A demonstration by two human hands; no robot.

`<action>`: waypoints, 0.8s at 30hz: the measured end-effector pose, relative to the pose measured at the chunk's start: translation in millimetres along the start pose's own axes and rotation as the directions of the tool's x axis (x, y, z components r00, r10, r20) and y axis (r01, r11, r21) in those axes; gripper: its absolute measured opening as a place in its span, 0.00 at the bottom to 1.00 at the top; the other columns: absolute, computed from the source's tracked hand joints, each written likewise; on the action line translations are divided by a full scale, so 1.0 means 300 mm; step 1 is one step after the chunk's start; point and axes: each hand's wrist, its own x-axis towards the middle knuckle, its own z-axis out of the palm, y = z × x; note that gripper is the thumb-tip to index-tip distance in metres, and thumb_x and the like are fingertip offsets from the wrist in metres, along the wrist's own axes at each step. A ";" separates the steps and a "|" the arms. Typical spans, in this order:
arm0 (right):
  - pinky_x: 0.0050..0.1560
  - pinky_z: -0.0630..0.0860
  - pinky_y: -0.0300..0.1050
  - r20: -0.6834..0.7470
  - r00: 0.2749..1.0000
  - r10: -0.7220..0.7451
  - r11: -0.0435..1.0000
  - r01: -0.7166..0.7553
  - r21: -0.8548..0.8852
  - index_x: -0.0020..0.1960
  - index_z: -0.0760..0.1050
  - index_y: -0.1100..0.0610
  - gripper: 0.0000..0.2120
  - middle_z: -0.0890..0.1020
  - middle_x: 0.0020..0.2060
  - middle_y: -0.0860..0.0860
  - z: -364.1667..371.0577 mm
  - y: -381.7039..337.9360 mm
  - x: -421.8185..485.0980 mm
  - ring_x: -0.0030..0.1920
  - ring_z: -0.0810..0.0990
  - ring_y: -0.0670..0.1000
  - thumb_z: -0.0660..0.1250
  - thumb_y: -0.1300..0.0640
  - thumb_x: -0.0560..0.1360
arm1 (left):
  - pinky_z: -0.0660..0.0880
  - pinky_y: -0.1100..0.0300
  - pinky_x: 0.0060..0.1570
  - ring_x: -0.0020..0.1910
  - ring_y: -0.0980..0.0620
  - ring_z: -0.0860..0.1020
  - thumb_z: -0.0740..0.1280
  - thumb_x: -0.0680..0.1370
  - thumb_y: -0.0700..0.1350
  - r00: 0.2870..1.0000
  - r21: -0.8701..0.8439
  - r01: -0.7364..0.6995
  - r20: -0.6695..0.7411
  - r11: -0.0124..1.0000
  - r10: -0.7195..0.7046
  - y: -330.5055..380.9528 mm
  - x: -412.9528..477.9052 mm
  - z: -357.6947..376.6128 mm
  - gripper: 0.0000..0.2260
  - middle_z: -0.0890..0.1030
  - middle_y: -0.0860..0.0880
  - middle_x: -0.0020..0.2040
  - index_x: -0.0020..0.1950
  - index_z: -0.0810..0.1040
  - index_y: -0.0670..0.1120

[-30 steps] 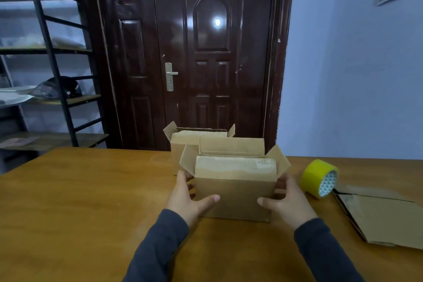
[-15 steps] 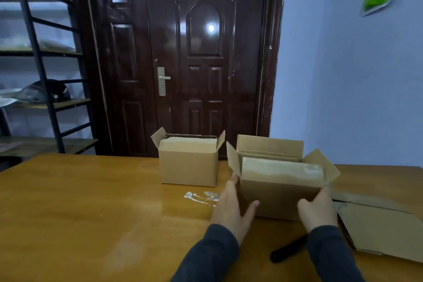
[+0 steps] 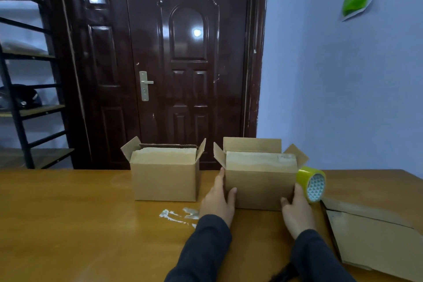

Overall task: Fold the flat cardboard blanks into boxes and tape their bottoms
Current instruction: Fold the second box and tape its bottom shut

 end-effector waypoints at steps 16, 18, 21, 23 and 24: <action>0.73 0.60 0.49 0.152 0.988 -0.037 0.962 -0.006 0.274 0.79 0.51 0.48 0.31 0.61 0.76 0.49 0.031 -0.003 0.071 0.75 0.61 0.51 0.59 0.62 0.81 | 0.73 0.54 0.61 0.65 0.50 0.75 0.64 0.79 0.52 0.995 -0.006 0.086 -0.054 0.996 -0.086 -0.032 0.056 0.030 0.30 0.73 0.52 0.69 0.77 0.53 0.55; 0.72 0.61 0.48 0.093 0.995 -0.046 0.953 0.015 0.304 0.78 0.53 0.50 0.29 0.63 0.75 0.50 0.030 -0.022 0.052 0.74 0.62 0.51 0.59 0.61 0.81 | 0.70 0.57 0.65 0.69 0.51 0.70 0.66 0.78 0.51 0.997 0.015 0.032 -0.069 0.999 -0.031 -0.026 0.036 0.030 0.32 0.68 0.52 0.72 0.77 0.53 0.52; 0.71 0.64 0.50 -0.013 0.996 -0.093 0.969 0.093 0.230 0.77 0.56 0.51 0.27 0.65 0.74 0.51 0.035 -0.069 -0.007 0.73 0.64 0.52 0.60 0.57 0.80 | 0.66 0.57 0.68 0.72 0.52 0.66 0.65 0.78 0.52 0.990 0.092 0.006 -0.141 0.996 0.007 -0.015 -0.001 0.006 0.32 0.65 0.50 0.74 0.77 0.55 0.49; 0.71 0.65 0.51 -0.078 0.980 -0.184 0.972 0.194 0.134 0.76 0.55 0.52 0.29 0.66 0.74 0.52 0.022 -0.110 -0.050 0.73 0.64 0.52 0.62 0.56 0.79 | 0.65 0.57 0.68 0.71 0.51 0.66 0.64 0.78 0.53 0.979 0.142 0.009 -0.201 0.990 0.020 -0.003 -0.022 -0.028 0.31 0.66 0.49 0.73 0.77 0.57 0.48; 0.71 0.65 0.50 -0.096 0.968 -0.230 0.970 0.237 0.062 0.77 0.54 0.53 0.30 0.66 0.73 0.52 0.006 -0.135 -0.072 0.73 0.64 0.52 0.62 0.54 0.79 | 0.64 0.57 0.69 0.71 0.51 0.65 0.64 0.78 0.53 0.975 0.156 -0.007 -0.220 0.988 0.041 0.008 -0.031 -0.049 0.30 0.66 0.49 0.73 0.76 0.57 0.47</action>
